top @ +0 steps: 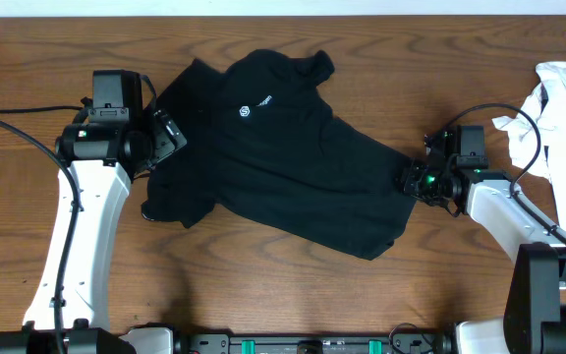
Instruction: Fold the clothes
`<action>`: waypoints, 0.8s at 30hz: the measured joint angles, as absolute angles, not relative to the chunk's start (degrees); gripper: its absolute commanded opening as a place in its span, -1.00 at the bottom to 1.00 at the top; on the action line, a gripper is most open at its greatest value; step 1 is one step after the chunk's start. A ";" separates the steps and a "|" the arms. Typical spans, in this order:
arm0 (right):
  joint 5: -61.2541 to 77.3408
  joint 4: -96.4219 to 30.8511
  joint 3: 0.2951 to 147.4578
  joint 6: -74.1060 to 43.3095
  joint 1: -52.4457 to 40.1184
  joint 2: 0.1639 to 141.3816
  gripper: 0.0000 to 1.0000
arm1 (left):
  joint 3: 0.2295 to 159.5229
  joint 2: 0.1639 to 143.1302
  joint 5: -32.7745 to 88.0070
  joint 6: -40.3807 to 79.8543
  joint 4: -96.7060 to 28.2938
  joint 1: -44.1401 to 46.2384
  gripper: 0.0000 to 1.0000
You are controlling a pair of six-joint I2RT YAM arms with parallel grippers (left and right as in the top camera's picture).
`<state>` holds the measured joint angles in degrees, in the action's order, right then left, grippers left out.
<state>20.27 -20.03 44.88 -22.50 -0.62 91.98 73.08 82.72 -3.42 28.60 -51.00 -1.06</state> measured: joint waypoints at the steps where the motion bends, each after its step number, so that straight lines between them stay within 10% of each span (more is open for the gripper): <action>1: 20.43 -20.18 44.88 -22.39 -0.62 91.98 -0.47 | 73.08 82.72 -3.42 28.60 -51.03 -1.06 0.96; 24: 18.09 -32.21 52.60 -16.40 -3.57 91.98 -0.38 | 73.08 82.72 -3.42 28.71 -51.03 -1.06 0.96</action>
<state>18.09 -32.21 52.60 -16.40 -3.57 91.98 73.08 82.72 -3.42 28.71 -51.03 -1.06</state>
